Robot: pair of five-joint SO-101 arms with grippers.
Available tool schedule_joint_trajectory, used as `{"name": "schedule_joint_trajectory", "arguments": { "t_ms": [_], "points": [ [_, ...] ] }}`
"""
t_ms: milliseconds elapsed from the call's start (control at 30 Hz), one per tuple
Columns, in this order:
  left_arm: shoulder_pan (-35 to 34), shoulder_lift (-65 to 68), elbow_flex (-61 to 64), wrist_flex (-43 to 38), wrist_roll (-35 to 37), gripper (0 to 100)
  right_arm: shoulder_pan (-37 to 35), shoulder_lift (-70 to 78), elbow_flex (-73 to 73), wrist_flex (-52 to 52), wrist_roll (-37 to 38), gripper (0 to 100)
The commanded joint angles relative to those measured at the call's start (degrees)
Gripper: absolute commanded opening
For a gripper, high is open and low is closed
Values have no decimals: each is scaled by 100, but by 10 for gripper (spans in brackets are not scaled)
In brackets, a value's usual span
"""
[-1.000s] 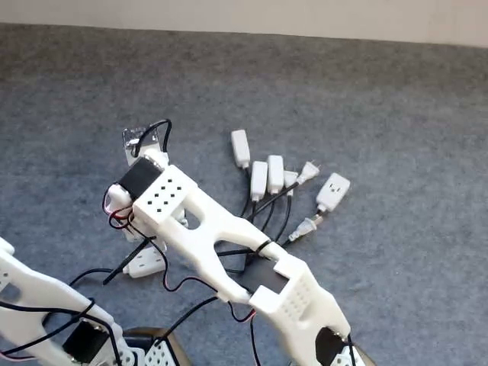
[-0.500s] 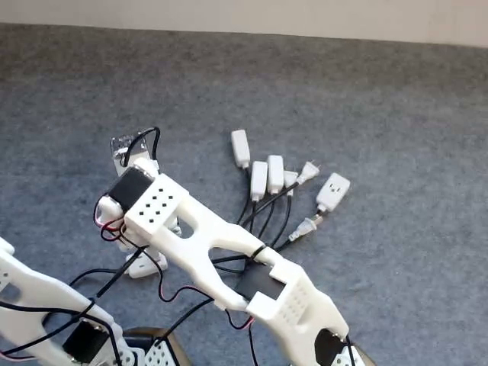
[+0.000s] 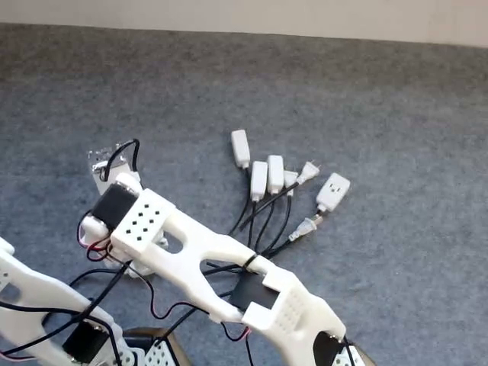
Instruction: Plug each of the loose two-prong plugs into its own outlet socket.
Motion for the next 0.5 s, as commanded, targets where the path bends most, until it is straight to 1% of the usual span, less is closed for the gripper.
{"name": "schedule_joint_trajectory", "arguments": {
  "t_ms": [0,333,467],
  "points": [
    [22,-101,-242,18,-53,411,198,-101,-286,242,26,5],
    [-101,-101,-242,18,-53,411,189,-92,-242,242,26,5],
    [-110,-110,-242,18,-53,411,207,-92,-233,40,9,5]
  ]
}}
